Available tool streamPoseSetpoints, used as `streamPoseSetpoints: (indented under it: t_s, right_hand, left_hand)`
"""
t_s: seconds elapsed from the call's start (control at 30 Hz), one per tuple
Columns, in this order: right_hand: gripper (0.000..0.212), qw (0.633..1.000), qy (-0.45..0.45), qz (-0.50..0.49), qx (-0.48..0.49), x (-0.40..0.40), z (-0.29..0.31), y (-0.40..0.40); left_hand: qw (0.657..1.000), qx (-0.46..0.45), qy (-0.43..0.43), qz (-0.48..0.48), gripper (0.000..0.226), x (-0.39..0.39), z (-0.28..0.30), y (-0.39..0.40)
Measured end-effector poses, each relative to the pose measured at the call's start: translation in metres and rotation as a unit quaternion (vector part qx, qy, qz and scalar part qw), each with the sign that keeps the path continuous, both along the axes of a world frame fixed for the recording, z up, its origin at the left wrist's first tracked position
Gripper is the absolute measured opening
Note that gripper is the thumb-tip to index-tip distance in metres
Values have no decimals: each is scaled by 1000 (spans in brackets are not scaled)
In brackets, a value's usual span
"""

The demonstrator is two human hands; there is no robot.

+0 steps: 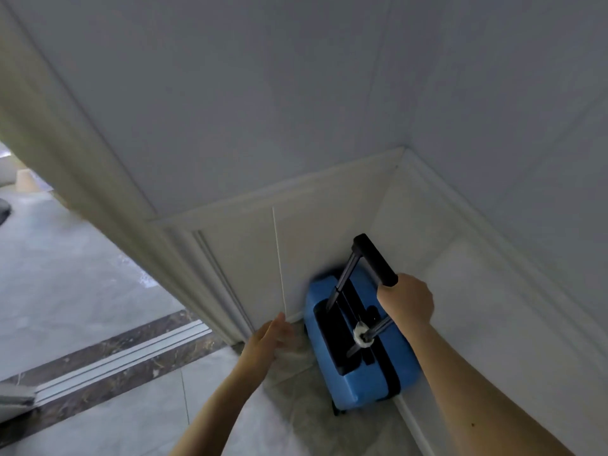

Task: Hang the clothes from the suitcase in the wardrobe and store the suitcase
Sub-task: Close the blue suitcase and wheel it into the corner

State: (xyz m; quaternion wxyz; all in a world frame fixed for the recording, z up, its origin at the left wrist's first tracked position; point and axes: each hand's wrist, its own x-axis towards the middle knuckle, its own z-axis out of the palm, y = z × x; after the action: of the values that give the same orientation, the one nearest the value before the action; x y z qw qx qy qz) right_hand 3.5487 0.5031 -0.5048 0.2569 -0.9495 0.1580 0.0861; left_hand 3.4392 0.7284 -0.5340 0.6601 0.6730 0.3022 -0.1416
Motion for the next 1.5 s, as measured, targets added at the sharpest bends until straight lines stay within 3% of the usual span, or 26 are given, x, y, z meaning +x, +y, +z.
streamPoseSetpoints:
  t_s: [0.2,0.5,0.73,0.8,0.93,1.1,1.23,1.5]
  right_hand:
    - [33,1000,-3,28,2,47,0,-10]
    - [43,995,16,94,9,52,-1,-22]
    - [45,998,23,65,-3,46,-3,-18]
    - [45,998,21,52,-13,49,-2,-16]
    - [48,1000,10,18,1,47,-5,-13]
    - [49,988,-16,-25,151,42,-4,-14]
    - [37,942,31,-95,320,34,-7,-16]
    - [39,926,33,-126,355,18,-3,-29]
  left_hand:
    - [1000,2,-15,-18,37,66,5,-3]
    - [994,-41,13,-103,42,120,2,-33]
    - [988,-54,3,-141,26,155,11,-38]
    - [990,-38,-37,-130,24,163,10,-34]
    - [965,64,-91,-236,15,171,6,-27]
    - [989,-35,1,-143,14,175,7,-58]
    - [985,-117,42,-117,19,178,18,-83]
    - [985,-121,-20,-124,39,174,14,-101]
